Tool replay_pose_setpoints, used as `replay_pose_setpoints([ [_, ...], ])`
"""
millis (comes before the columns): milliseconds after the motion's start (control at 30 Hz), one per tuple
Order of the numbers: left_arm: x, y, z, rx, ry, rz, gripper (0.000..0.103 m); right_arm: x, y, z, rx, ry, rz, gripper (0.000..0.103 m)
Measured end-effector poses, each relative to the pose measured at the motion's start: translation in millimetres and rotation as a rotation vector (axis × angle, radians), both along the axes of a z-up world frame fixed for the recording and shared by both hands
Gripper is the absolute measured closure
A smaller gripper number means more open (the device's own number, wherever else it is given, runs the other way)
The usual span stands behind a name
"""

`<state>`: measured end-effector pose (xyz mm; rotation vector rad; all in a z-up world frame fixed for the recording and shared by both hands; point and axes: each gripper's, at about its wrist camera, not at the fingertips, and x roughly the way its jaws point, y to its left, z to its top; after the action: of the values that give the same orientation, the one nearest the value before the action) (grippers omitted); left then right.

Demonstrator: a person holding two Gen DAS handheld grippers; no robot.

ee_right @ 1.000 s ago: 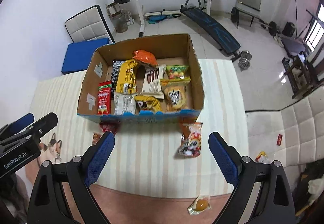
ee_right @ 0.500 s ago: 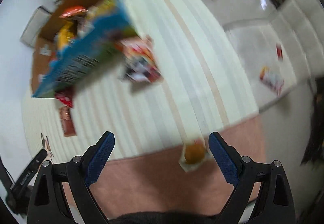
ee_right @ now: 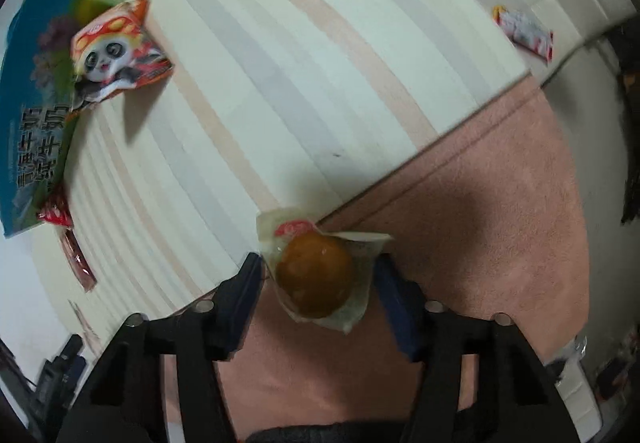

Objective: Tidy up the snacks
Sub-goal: 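Grasp the brown shrimp-cake packet with the left tool while the right tool grasps the egg-yolk sachet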

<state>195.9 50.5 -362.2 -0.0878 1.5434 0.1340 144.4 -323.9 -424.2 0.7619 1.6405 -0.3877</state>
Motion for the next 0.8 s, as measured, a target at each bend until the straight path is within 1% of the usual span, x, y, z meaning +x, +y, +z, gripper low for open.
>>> replay_pose_setpoints([
  [67, 4.6, 6.0, -2.3, -0.017, 0.002, 0.012, 0.016, 4.5, 9.4, 2.0, -0.002, -0.016, 0.025, 0.047],
  [100, 9.0, 8.6, -0.8, -0.026, 0.003, 0.021, 0.016, 7.4, 15.2, 3.0, 0.005, -0.023, 0.036, 0.057],
  [200, 24.9, 18.2, 1.3, -0.038, -0.009, 0.026, 0.016, 19.7, 31.6, 5.5, 0.024, -0.034, 0.070, 0.057],
  [267, 36.3, 21.8, 0.0, -0.046, -0.004, 0.018, 0.016, 30.5, 44.6, 5.4, 0.026, -0.034, 0.102, 0.057],
  [367, 58.5, 21.2, -7.0, -0.039, 0.000, -0.026, 0.016, 48.1, 60.8, 2.4, 0.011, -0.033, 0.145, 0.057],
  [467, 80.1, 13.9, -25.0, -0.044, 0.040, -0.085, 0.016, 62.1, 71.4, 2.1, 0.020, -0.037, 0.157, 0.057],
  [533, 93.6, 9.3, -43.7, -0.041, 0.082, -0.113, 0.016, 69.2, 77.7, 2.3, 0.018, -0.037, 0.177, 0.057],
  [633, 109.4, 5.7, -70.6, -0.021, 0.132, -0.146, 0.016, 77.9, 85.5, 3.0, 0.003, -0.032, 0.206, 0.057],
  [700, 115.0, 3.5, -79.8, -0.003, 0.143, -0.168, 0.016, 83.4, 85.3, 2.9, 0.005, -0.018, 0.215, 0.057],
  [733, 117.3, 2.5, -83.6, -0.001, 0.143, -0.179, 0.017, 83.5, 84.7, 2.7, 0.009, -0.015, 0.214, 0.057],
  [767, 118.0, 2.4, -85.2, -0.003, 0.140, -0.181, 0.026, 84.4, 84.4, 2.6, 0.013, -0.014, 0.213, 0.057],
  [800, 118.2, 3.1, -85.6, -0.020, 0.135, -0.177, 0.031, 85.7, 85.0, 2.4, 0.013, -0.012, 0.217, 0.057],
])
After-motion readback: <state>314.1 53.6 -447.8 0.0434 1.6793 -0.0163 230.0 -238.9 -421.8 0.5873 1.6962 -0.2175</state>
